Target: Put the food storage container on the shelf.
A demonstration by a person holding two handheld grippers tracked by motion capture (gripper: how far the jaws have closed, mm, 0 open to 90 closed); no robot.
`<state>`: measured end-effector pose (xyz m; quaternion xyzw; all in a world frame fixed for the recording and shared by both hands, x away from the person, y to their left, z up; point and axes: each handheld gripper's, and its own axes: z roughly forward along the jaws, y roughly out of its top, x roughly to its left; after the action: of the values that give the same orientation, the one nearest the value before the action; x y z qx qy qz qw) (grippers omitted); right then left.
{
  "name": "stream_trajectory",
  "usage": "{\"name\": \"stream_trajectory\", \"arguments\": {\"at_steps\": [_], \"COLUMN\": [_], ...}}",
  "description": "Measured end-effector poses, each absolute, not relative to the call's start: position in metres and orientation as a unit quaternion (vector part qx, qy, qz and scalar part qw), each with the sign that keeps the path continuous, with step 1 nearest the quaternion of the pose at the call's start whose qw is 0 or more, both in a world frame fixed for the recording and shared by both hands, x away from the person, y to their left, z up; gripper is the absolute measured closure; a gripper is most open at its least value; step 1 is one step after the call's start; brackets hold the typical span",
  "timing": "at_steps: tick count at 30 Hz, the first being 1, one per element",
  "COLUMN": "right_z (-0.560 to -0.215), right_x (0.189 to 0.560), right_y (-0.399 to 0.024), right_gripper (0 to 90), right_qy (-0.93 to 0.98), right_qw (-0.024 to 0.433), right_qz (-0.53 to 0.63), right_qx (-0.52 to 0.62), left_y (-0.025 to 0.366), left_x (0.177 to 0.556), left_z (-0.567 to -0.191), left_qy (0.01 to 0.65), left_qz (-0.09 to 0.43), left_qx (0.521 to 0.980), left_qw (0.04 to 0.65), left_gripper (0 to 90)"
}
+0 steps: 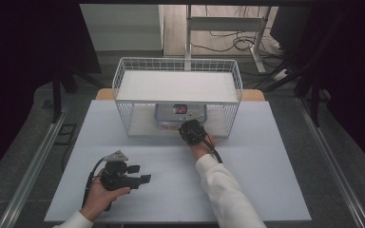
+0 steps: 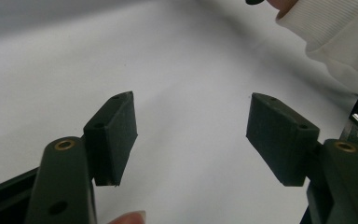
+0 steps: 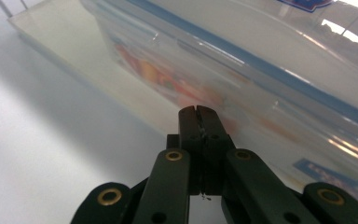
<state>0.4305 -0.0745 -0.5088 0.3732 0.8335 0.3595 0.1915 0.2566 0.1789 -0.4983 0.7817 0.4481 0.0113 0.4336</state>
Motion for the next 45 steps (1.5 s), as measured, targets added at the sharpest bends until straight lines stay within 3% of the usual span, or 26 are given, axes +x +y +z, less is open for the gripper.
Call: {"name": "stream_trajectory", "arguments": {"at_steps": [8,15,28,30,33,35,39,45], "right_z": [-0.479,-0.463,-0.474,-0.477,-0.478,-0.479,-0.481,-0.479], "right_x": [0.397,0.349,0.278,0.276,0.281,0.283,0.284,0.284], "right_y": [-0.095,-0.149,-0.243,-0.249,-0.253,-0.251,-0.250,-0.254], "right_gripper": [89.0,89.0,86.6,77.4,46.5,36.9,27.1,24.0], "right_qy": [0.847,0.850,0.843,0.840,0.827,0.821,0.820,0.815], "right_qw": [0.188,0.171,0.146,0.144,0.135,0.136,0.134,0.134], "right_qz": [0.372,0.384,0.379,0.378,0.388,0.392,0.393,0.399], "right_qx": [0.328,0.319,0.352,0.363,0.384,0.392,0.395,0.397], "left_y": [0.181,0.181,0.184,0.184,0.184,0.184,0.185,0.185], "left_x": [0.257,0.258,0.257,0.257,0.257,0.257,0.258,0.257], "left_z": [-0.498,-0.500,-0.499,-0.499,-0.499,-0.499,-0.500,-0.499], "left_qy": [0.452,0.458,0.462,0.462,0.464,0.463,0.463,0.463], "left_qz": [0.015,0.021,0.038,0.038,0.038,0.039,0.040,0.042], "left_qx": [0.779,0.779,0.778,0.778,0.778,0.779,0.779,0.778], "left_qw": [0.435,0.427,0.423,0.424,0.423,0.422,0.422,0.423], "left_gripper": [32.9,32.9,32.9,32.8,32.4,32.3,32.0,31.4]}}
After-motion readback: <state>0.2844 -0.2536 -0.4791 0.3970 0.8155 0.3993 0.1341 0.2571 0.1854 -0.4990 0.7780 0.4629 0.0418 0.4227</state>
